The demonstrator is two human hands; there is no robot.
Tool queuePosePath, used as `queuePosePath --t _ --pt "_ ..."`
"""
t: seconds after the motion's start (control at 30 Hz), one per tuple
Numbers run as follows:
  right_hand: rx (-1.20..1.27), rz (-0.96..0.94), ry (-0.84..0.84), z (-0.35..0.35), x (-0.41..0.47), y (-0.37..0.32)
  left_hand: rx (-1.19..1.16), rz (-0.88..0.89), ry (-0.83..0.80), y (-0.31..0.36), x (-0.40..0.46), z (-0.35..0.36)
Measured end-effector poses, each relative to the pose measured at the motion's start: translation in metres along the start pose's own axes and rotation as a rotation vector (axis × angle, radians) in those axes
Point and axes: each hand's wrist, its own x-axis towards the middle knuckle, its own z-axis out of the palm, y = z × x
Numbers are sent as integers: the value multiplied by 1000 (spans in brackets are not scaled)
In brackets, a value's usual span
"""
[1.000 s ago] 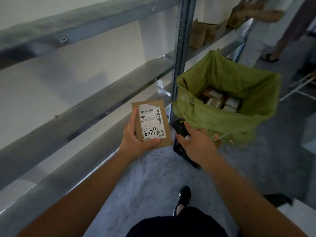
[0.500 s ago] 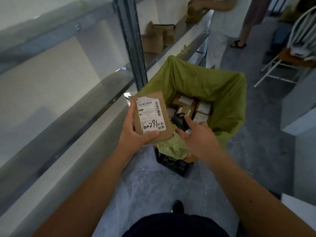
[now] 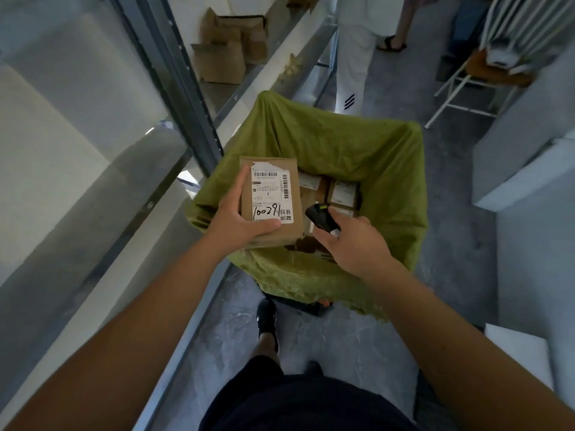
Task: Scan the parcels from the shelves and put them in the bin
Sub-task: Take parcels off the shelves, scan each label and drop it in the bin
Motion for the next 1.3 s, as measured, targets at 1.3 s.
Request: queuePosePath --t 1.3 --pt "97 436 -166 43 128 -3 377 -314 -385 -115 200 37"
